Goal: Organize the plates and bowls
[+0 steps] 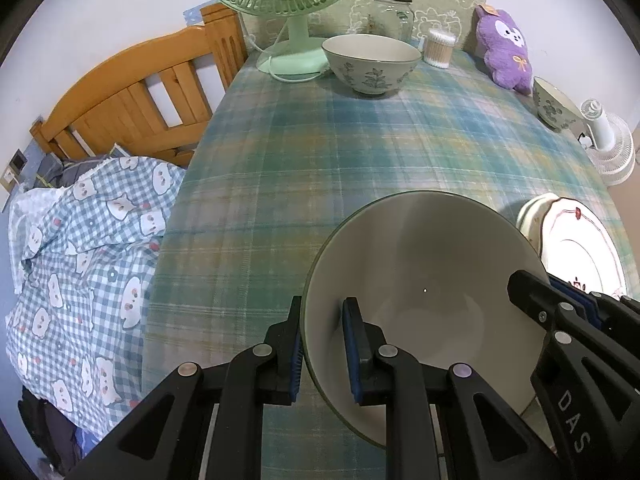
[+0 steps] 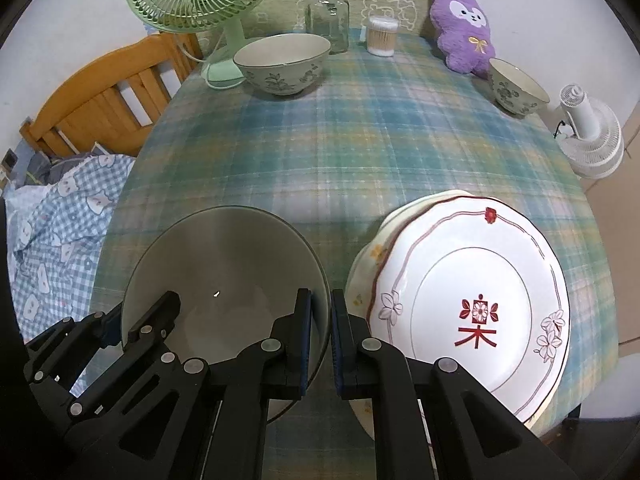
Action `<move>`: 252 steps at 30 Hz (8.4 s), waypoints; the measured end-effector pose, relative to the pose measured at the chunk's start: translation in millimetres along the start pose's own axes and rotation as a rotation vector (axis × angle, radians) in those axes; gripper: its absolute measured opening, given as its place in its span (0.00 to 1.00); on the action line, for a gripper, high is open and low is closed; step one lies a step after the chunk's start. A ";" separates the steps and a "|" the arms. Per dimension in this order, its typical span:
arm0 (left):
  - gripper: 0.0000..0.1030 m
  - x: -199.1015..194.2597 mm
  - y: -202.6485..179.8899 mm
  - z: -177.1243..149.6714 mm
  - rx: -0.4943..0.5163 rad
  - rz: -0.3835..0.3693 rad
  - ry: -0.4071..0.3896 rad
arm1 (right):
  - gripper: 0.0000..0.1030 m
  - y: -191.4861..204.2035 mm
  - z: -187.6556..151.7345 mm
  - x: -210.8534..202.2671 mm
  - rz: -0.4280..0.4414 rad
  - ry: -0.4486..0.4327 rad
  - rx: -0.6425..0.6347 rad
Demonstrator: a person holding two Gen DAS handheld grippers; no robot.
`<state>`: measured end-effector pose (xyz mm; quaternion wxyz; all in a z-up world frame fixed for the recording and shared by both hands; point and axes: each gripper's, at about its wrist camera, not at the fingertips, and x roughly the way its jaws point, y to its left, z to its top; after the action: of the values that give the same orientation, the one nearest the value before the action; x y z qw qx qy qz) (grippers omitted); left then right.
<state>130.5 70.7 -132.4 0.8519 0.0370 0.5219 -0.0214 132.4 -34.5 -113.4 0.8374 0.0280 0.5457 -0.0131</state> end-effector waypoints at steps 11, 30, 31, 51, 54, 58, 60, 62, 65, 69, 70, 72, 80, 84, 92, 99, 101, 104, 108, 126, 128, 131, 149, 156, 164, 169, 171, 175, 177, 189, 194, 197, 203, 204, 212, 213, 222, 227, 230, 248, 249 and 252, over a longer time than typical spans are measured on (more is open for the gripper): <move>0.15 -1.2 -4.2 -0.9 0.014 0.003 -0.008 | 0.12 -1.0 -0.8 2.3 -0.003 0.012 0.001; 0.62 -32.3 -11.7 20.7 0.087 -0.035 -0.079 | 0.58 -3.5 18.9 -43.1 0.002 -0.095 -0.059; 0.62 -35.9 -11.8 23.2 0.082 -0.031 -0.089 | 0.59 -3.9 21.0 -46.3 0.002 -0.103 -0.060; 0.87 -81.6 -15.5 94.2 -0.021 -0.039 -0.243 | 0.81 -28.5 106.8 -86.2 0.058 -0.223 -0.091; 0.87 -81.3 -17.0 108.2 -0.044 -0.039 -0.253 | 0.82 -31.8 122.7 -85.9 0.061 -0.246 -0.101; 0.87 -78.6 -21.2 127.2 -0.059 -0.028 -0.267 | 0.82 -36.7 144.1 -81.8 0.071 -0.270 -0.104; 0.87 -77.4 -24.1 135.9 -0.063 -0.016 -0.278 | 0.82 -39.6 153.7 -79.0 0.073 -0.276 -0.104; 0.87 -74.0 -26.4 143.7 -0.066 -0.006 -0.283 | 0.83 -42.4 164.1 -74.6 0.068 -0.280 -0.104; 0.88 -66.5 -28.5 155.9 -0.081 0.006 -0.289 | 0.88 -46.4 177.9 -66.4 0.058 -0.295 -0.111; 0.90 -53.0 -30.7 169.3 -0.102 0.024 -0.281 | 0.89 -52.3 196.6 -47.4 0.074 -0.296 -0.124; 0.90 -48.3 -31.9 173.4 -0.103 0.034 -0.282 | 0.89 -53.4 200.9 -41.7 0.081 -0.289 -0.124; 0.90 -40.6 -33.4 178.1 -0.104 0.048 -0.277 | 0.89 -56.6 209.2 -29.5 0.094 -0.275 -0.122; 0.90 -4.3 -41.7 201.0 -0.091 0.141 -0.277 | 0.89 -57.2 239.5 14.2 0.100 -0.268 -0.158; 0.89 13.8 -37.2 212.0 -0.122 0.107 -0.261 | 0.89 -55.9 256.1 37.9 0.105 -0.263 -0.159; 0.85 57.4 -30.5 230.7 -0.134 0.141 -0.220 | 0.89 -45.3 276.3 84.0 0.104 -0.230 -0.178; 0.67 91.9 -22.9 235.4 -0.145 0.123 -0.168 | 0.81 -36.3 283.8 122.9 0.121 -0.169 -0.175; 0.65 98.1 -20.4 236.2 -0.147 0.110 -0.159 | 0.79 -33.6 284.9 128.9 0.114 -0.165 -0.175; 0.51 108.2 -20.4 238.8 -0.126 0.141 -0.149 | 0.69 -29.7 285.6 138.0 0.106 -0.151 -0.183; 0.40 117.0 -19.5 240.5 -0.129 0.141 -0.122 | 0.53 -27.0 287.3 148.0 0.120 -0.128 -0.172; 0.19 129.3 -11.5 243.5 -0.159 0.146 -0.085 | 0.17 -12.7 287.3 158.1 0.151 -0.100 -0.179; 0.19 129.4 -10.3 242.5 -0.163 0.139 -0.078 | 0.17 -16.3 285.2 153.4 0.147 -0.100 -0.177; 0.19 123.0 -13.5 239.8 -0.158 0.137 -0.077 | 0.17 -20.1 281.3 145.1 0.142 -0.098 -0.172; 0.19 28.3 -25.6 214.2 -0.096 0.085 -0.152 | 0.17 -34.5 233.7 27.1 0.080 -0.174 -0.110; 0.19 -13.1 -22.5 190.3 -0.080 0.062 -0.183 | 0.17 -30.9 199.8 -22.6 0.057 -0.207 -0.083; 0.19 -42.2 -24.1 149.8 -0.031 0.036 -0.195 | 0.17 -30.8 149.8 -51.4 0.042 -0.204 -0.043; 0.19 -57.1 -22.0 121.2 -0.015 0.017 -0.187 | 0.17 -28.5 114.7 -67.2 0.032 -0.204 -0.016; 0.19 -62.6 -22.5 110.8 -0.001 0.015 -0.191 | 0.17 -27.7 101.4 -72.3 0.026 -0.205 -0.007; 0.19 -69.6 -22.9 90.6 0.018 -0.002 -0.187 | 0.17 -26.9 78.3 -79.0 0.012 -0.204 0.008; 0.19 -70.8 -21.9 81.2 0.022 -0.011 -0.181 | 0.17 -26.1 68.1 -80.6 0.007 -0.202 0.016; 0.19 -62.3 -12.2 35.8 0.018 -0.029 -0.121 | 0.17 -15.6 20.0 -68.4 -0.011 -0.139 0.011; 0.19 -53.4 -9.7 22.9 0.020 -0.030 -0.091 | 0.17 -12.2 9.3 -59.0 -0.016 -0.108 0.009; 0.19 -48.6 -8.2 17.8 0.020 -0.029 -0.077 | 0.17 -10.3 5.8 -52.4 -0.017 -0.090 0.004; 0.19 -38.3 -5.4 12.8 0.012 -0.016 -0.060 | 0.17 -5.7 2.7 -39.8 -0.022 -0.058 -0.002; 0.19 -36.7 -4.7 12.1 0.008 -0.018 -0.055 | 0.17 -5.0 3.1 -38.6 -0.023 -0.054 -0.004; 0.20 -25.5 0.5 8.9 -0.002 -0.008 -0.028 | 0.17 1.7 4.3 -24.5 -0.019 -0.021 -0.019; 0.20 -22.9 1.6 7.8 -0.007 -0.009 -0.019 | 0.17 2.7 4.2 -22.5 -0.018 -0.015 -0.020; 0.20 -15.1 4.2 7.3 -0.019 -0.018 -0.001 | 0.17 6.7 6.7 -14.1 -0.037 -0.014 -0.033; 0.20 -11.2 2.4 6.0 -0.008 -0.022 0.007 | 0.18 6.3 7.1 -9.8 -0.046 0.003 -0.038; 0.20 -11.0 3.1 6.8 -0.003 -0.031 0.008 | 0.18 5.5 8.5 -9.0 -0.044 0.006 -0.034; 0.62 -63.0 10.2 26.4 0.013 -0.102 -0.086 | 0.64 10.4 21.4 -73.3 -0.003 -0.135 -0.005; 0.63 -67.3 10.5 28.4 0.017 -0.104 -0.094 | 0.66 9.8 22.9 -79.1 0.003 -0.146 0.005; 0.66 -85.3 10.1 35.1 0.033 -0.091 -0.140 | 0.71 9.0 27.4 -97.9 -0.007 -0.192 0.016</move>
<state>123.7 77.6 -40.2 0.8838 0.0257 0.4616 -0.0715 118.3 -28.1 -12.6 0.8855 0.0316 0.4631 -0.0229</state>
